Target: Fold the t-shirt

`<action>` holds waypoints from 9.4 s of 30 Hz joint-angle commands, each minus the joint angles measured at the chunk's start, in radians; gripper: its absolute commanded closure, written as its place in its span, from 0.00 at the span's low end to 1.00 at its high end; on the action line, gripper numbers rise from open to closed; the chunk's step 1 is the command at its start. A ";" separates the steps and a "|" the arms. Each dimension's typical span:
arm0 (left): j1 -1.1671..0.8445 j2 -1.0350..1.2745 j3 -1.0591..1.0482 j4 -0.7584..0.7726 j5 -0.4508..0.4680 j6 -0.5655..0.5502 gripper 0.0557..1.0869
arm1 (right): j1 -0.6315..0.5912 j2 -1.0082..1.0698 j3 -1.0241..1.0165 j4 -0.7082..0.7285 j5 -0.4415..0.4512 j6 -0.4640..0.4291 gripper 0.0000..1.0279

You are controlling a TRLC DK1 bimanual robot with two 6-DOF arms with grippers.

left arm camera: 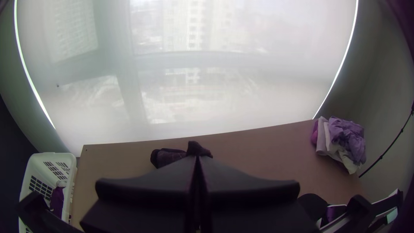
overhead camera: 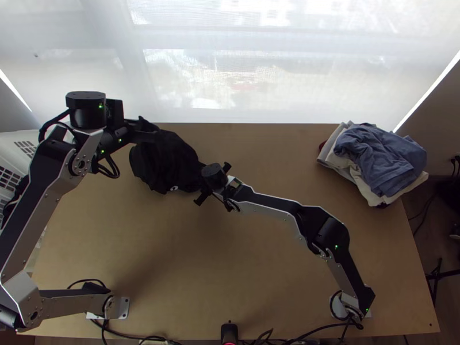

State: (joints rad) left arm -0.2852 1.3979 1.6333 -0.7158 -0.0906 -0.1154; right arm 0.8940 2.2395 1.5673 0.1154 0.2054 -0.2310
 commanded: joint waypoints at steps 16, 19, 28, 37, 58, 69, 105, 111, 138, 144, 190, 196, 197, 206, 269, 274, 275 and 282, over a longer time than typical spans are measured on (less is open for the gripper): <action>0.021 -0.069 -0.004 0.007 -0.001 0.000 0.97 | -0.052 -0.374 -0.145 -0.094 0.017 0.005 0.97; 0.038 -0.088 0.007 0.007 -0.001 0.000 0.97 | -0.099 -0.472 -0.165 -0.132 0.017 0.005 0.97; 0.067 -0.166 0.039 0.026 -0.064 0.028 0.97 | -0.244 -0.779 -0.176 -0.267 0.017 -0.036 0.97; 0.035 -0.333 -0.032 0.246 -0.304 0.183 0.97 | -0.279 -1.064 -0.236 -0.364 0.020 -0.068 0.97; -0.404 -0.455 -0.136 -0.359 -0.040 0.020 0.97 | -0.346 -1.365 -0.346 -0.533 0.052 -0.042 0.97; -0.422 -0.385 -0.472 -0.131 -0.014 0.028 0.97 | -0.458 -1.235 -0.549 -0.301 0.051 -0.053 0.97; -0.088 0.013 -0.414 0.354 -0.020 0.105 0.97 | 0.217 -0.572 -0.359 -0.298 -0.112 0.025 0.05; -0.080 0.027 -0.414 0.363 -0.020 0.086 0.97 | 0.290 -0.442 -0.270 -0.298 -0.133 0.052 0.05; -0.091 -0.036 -0.435 0.343 -0.015 0.051 0.97 | 0.295 -0.187 -0.145 -0.286 -0.132 0.042 0.74; -0.092 -0.059 -0.435 0.337 -0.015 0.051 0.97 | 0.249 -0.213 -0.174 -0.287 -0.093 0.035 0.97; -0.230 0.174 -0.543 0.159 -0.034 0.249 0.15 | -0.369 -1.477 -0.707 -0.849 -0.032 -0.024 0.97; -0.243 0.064 -0.645 0.180 -0.034 0.404 0.14 | -0.369 -1.472 -0.688 -0.849 -0.031 -0.016 0.97; -0.236 0.058 -0.667 0.205 -0.035 0.428 0.14 | -0.369 -1.471 -0.681 -0.852 -0.031 -0.016 0.97; -0.236 0.079 -0.773 0.426 -0.115 0.605 0.15 | -0.461 -1.512 -0.632 -0.910 -0.018 -0.039 0.97; 0.027 0.173 0.040 0.055 0.071 0.299 0.97 | -0.498 -1.282 -0.277 -0.869 -0.020 0.030 0.97; 0.115 0.141 0.227 0.052 0.069 0.293 0.97 | -0.504 -1.201 -0.119 -0.869 -0.018 0.025 0.97; 0.126 0.133 0.260 0.052 0.069 0.293 0.97 | -0.504 -1.189 -0.092 -0.869 -0.018 0.025 0.97; 0.167 0.062 0.407 0.067 0.063 0.293 0.97 | -0.526 -1.114 0.091 -0.852 -0.018 0.027 0.97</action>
State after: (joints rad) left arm -0.1692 1.5227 1.8866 -0.6575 -0.0216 0.1822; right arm 0.3855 1.0489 1.4849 -0.7506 0.1867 -0.2031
